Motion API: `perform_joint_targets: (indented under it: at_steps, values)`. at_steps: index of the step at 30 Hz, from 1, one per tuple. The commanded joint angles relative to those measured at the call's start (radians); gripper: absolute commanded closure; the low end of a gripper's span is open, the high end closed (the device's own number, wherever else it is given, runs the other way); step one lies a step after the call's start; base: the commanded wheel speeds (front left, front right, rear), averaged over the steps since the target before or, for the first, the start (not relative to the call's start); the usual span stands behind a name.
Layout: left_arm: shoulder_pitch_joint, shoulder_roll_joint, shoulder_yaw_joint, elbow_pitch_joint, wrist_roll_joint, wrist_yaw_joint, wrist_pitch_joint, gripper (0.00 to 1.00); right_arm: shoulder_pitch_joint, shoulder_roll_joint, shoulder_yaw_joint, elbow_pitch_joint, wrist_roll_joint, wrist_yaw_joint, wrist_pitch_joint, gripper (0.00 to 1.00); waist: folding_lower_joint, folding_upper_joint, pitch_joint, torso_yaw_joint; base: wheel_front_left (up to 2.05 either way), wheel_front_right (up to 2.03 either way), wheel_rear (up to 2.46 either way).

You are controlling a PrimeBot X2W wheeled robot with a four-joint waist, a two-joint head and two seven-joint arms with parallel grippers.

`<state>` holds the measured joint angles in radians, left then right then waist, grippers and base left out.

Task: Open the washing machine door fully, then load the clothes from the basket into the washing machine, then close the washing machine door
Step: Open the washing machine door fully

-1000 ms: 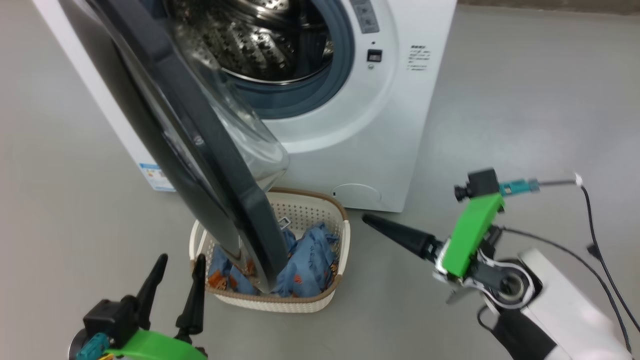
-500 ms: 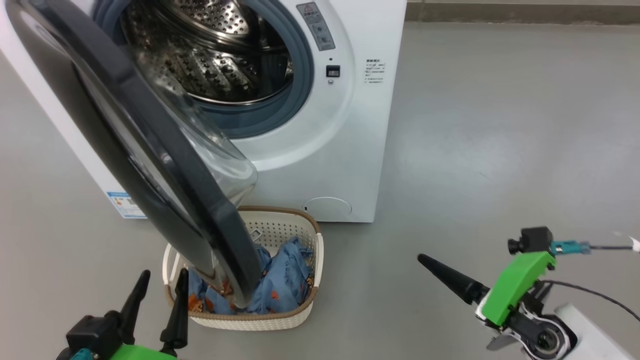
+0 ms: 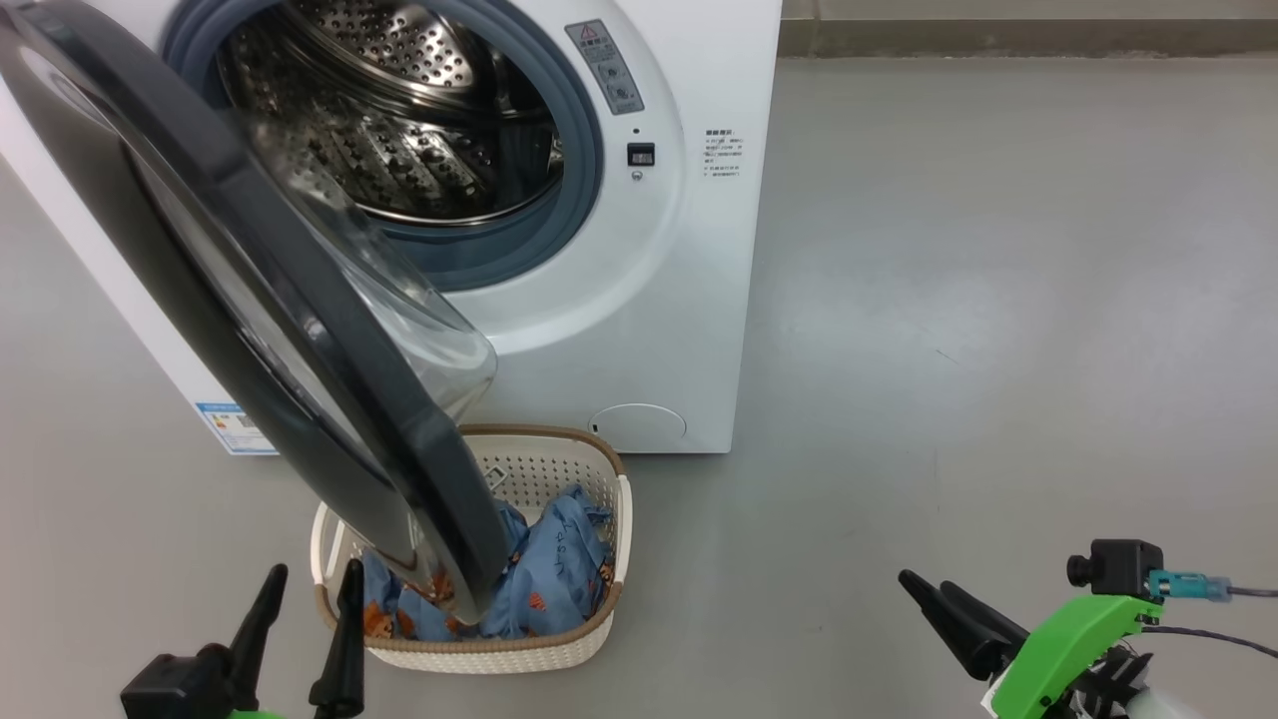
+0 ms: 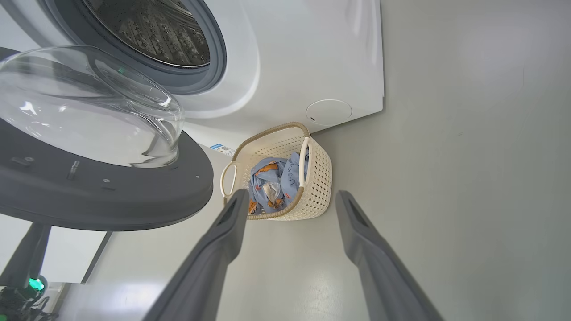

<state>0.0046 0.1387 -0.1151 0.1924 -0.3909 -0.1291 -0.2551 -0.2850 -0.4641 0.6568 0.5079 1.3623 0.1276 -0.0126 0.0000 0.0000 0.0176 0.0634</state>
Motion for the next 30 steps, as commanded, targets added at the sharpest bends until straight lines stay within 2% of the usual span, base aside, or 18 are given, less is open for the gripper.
perform_joint_targets:
  at_steps: [1, 8, 13, 17, 24, 30]
  values:
    - [-0.015, 0.013, 0.039, -0.022, 0.011, -0.002, -0.007, 0.0, 0.005, -0.023, 0.013, -0.014, -0.015, 0.003, -0.021, 0.0, 0.0, 0.0, 0.0, 0.0, 0.0, 0.0, 0.0]
    - [-0.013, 0.011, 0.042, -0.016, 0.014, -0.002, -0.007, 0.0, -0.013, -0.038, 0.076, 0.026, -0.077, 0.003, -0.2, 0.0, 0.0, 0.0, -0.007, 0.001, 0.0, 0.0, 0.0]
    - [-0.009, 0.009, 0.047, -0.017, 0.015, -0.002, -0.007, 0.0, -0.031, -0.046, 0.076, 0.045, -0.136, 0.003, -0.246, 0.0, 0.0, 0.0, -0.011, -0.004, 0.0, 0.0, 0.0]
    - [-0.008, 0.009, 0.05, -0.021, 0.016, -0.002, -0.007, 0.0, -0.032, -0.037, -0.039, 0.02, -0.252, 0.003, -0.249, 0.0, 0.0, 0.0, -0.009, -0.011, 0.0, 0.0, 0.0]
    - [-0.01, 0.007, 0.053, -0.025, 0.019, -0.002, -0.007, 0.0, 0.046, 0.025, -0.286, -0.092, -0.51, 0.003, -0.249, 0.0, 0.0, 0.0, -0.007, -0.016, 0.0, 0.0, 0.0]
    - [-0.012, 0.007, 0.053, -0.026, 0.021, -0.002, -0.007, 0.0, 0.128, 0.082, -0.402, -0.145, -0.656, 0.003, -0.249, 0.0, 0.0, 0.0, -0.007, -0.013, 0.0, 0.0, 0.0]
